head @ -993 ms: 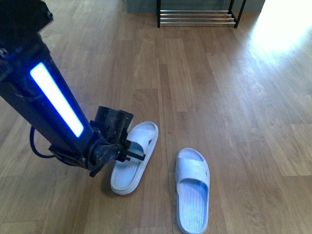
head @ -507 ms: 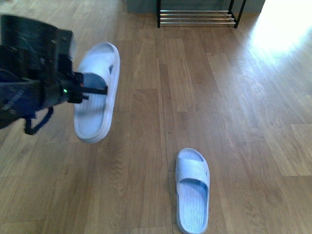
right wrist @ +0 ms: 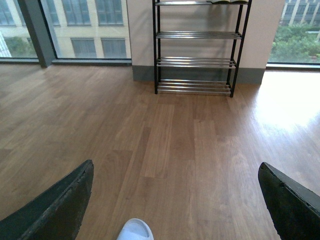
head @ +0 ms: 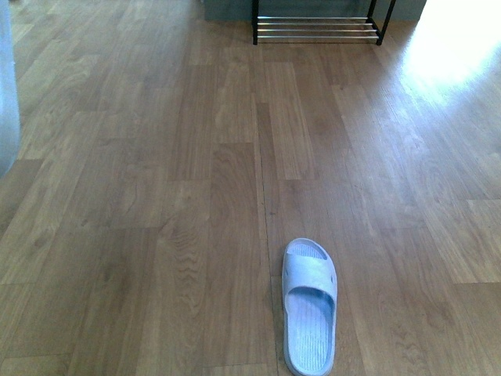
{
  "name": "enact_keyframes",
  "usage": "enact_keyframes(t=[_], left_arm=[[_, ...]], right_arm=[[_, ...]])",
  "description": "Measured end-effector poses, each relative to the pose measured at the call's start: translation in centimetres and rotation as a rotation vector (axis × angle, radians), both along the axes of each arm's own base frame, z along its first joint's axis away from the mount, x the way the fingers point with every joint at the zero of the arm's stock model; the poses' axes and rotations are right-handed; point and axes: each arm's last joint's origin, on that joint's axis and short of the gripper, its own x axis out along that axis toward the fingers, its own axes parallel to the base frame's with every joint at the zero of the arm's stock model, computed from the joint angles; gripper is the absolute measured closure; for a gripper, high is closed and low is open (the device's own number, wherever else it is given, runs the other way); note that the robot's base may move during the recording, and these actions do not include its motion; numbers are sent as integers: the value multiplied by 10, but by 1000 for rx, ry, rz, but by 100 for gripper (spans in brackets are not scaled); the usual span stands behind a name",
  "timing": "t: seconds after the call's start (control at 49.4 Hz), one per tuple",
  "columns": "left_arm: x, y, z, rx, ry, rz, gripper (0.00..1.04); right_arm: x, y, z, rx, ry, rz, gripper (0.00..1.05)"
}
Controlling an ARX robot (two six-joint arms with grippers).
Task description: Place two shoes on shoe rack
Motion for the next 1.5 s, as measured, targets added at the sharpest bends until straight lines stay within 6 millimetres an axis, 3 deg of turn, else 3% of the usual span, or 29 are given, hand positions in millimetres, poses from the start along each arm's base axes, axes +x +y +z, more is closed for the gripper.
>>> enact_keyframes(t=[0.223,0.304,1.358,1.499], left_arm=[[-60,-16,18,19,-88,18,103],[-73,-15,21,49,-116,72,103],[-76,-15,19,129,-89,81,103],[-76,-15,19,130,-89,79,103]], right_arm=[[0,0,0,0,0,0,9],[0,0,0,0,0,0,9],[1,1,-2,29,32,48,9],[23,7,-5,39,140,96,9]])
